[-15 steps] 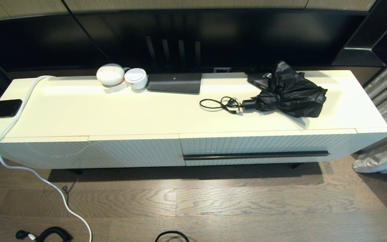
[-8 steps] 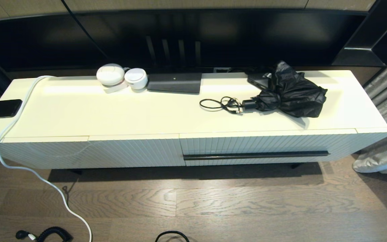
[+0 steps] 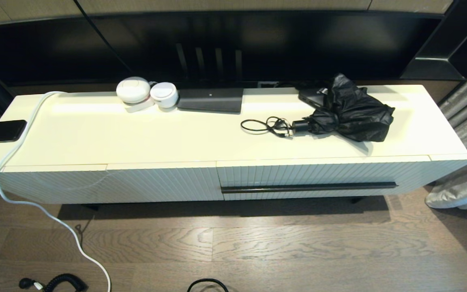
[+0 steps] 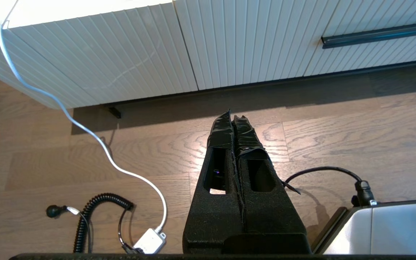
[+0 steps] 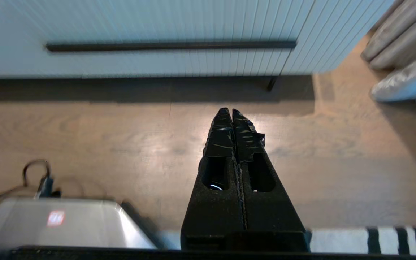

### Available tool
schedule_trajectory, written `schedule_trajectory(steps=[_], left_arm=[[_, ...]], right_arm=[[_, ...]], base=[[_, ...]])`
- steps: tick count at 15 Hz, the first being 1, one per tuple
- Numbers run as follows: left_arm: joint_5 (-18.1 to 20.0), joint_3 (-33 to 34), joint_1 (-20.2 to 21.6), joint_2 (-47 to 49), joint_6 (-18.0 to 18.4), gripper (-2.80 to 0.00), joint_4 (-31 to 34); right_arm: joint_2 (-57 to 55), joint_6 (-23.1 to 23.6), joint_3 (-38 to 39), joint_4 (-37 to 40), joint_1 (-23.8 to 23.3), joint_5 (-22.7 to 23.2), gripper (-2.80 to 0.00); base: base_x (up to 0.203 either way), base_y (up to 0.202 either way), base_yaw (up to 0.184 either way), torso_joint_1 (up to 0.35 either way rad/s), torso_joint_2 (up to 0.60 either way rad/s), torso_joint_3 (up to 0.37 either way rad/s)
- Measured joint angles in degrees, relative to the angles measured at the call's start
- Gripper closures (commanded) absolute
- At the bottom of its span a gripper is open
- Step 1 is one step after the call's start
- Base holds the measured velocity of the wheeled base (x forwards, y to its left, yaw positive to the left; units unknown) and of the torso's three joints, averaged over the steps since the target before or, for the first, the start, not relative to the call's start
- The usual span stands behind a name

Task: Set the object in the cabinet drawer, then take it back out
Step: Open the drawer

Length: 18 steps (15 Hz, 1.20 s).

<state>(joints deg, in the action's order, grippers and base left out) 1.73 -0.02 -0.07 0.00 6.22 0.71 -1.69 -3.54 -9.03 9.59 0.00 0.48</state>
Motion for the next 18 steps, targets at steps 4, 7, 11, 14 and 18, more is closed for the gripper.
schedule_trajectory(steps=[4,7,11,14,18], left_arm=[[-0.1,0.0,0.0,0.0,0.0,0.0,0.0],[-0.1,0.0,0.0,0.0,0.1,0.0,0.0],[-0.1,0.0,0.0,0.0,0.0,0.0,0.0],[-0.1,0.0,0.0,0.0,0.0,0.0,0.0],[0.0,0.0,0.0,0.0,0.0,0.0,0.0]], right_arm=[[-9.9,2.3,-10.7,3.3,0.0,1.3,0.0],[-20.3,10.1,-17.1,3.6,0.0,4.6,0.0],[-32.9,23.4,-21.2,3.6,0.4,6.4,0.0],[-42.7,33.4,-24.9,3.4,3.7,6.0,0.0],[-55.8,42.5,-31.2,1.3,12.9,0.0,0.0]], base=[[0.0,0.0,0.0,0.0,0.0,0.0],[0.0,0.0,0.0,0.0,0.0,0.0],[0.0,0.0,0.0,0.0,0.0,0.0],[0.0,0.0,0.0,0.0,0.0,0.0],[0.0,0.0,0.0,0.0,0.0,0.0]])
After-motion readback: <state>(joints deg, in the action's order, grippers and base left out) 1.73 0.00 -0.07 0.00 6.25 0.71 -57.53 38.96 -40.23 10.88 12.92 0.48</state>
